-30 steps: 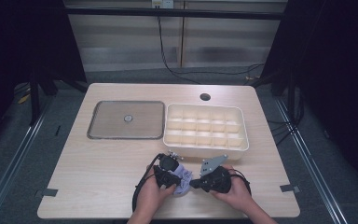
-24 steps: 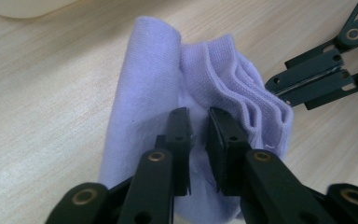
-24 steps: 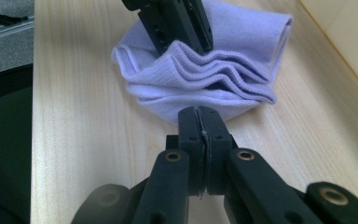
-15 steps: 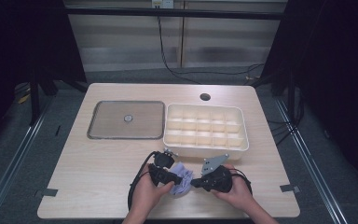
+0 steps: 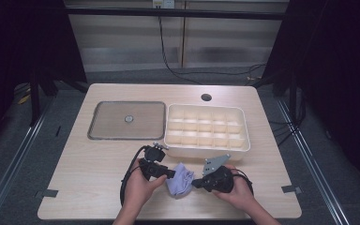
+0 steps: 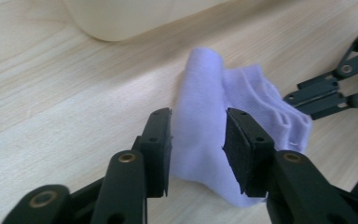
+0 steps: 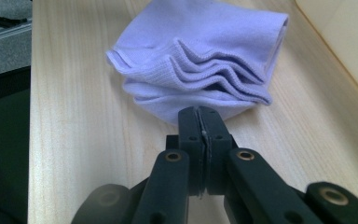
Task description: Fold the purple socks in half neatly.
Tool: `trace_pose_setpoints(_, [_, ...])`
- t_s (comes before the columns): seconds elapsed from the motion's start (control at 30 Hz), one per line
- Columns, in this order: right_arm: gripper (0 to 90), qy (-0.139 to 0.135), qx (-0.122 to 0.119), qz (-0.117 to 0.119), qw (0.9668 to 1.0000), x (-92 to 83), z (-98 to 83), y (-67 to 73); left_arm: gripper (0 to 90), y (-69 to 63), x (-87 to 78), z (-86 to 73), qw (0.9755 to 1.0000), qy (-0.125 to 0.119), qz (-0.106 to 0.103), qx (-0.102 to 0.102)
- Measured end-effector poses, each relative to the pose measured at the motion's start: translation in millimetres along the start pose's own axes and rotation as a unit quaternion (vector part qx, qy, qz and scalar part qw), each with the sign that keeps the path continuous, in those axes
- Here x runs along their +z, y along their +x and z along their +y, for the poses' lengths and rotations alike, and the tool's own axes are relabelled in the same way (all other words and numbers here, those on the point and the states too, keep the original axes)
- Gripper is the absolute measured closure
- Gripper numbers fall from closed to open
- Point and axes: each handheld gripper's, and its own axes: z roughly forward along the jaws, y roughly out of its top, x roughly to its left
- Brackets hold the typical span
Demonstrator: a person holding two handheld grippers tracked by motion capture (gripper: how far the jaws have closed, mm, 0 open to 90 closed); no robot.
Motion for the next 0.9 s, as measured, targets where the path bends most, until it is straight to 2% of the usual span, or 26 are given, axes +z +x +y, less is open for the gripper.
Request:
trace_pose_setpoints(0.27, [88.7, -0.001, 0.007, -0.002, 1.0, -1.2, -0.6, -0.6, 57.9, 7.0, 0.8, 3.4, 0.9999, 0.009, -0.005, -0.009])
trace_pose_setpoints(0.43, [88.7, -0.007, 0.002, -0.003, 1.0, -2.0, -0.5, -2.8, 56.7, 10.9, 3.8, 3.3, 0.9996, 0.024, -0.012, -0.005])
trace_pose_setpoints(0.53, [88.7, -0.007, 0.004, -0.002, 1.0, -2.4, -0.7, -3.0, 55.4, 11.5, 6.4, 2.8, 0.9996, 0.022, -0.015, -0.011])
trace_pose_setpoints(0.77, [88.7, -0.012, 0.009, 0.0, 0.9999, -3.5, -0.7, -2.7, 56.3, 13.4, 9.8, 2.6, 0.9992, 0.037, -0.015, -0.006])
trace_pose_setpoints(0.87, [88.6, -0.012, 0.009, 0.001, 0.9999, -3.9, -1.1, -2.9, 57.6, 13.1, 13.0, 1.6, 0.999, 0.037, -0.017, -0.016])
trace_pose_setpoints(0.9, [88.6, -0.011, 0.01, 0.0, 0.9999, -4.4, -1.0, -2.7, 58.0, 14.2, 12.8, 1.5, 0.9988, 0.043, -0.018, -0.01])
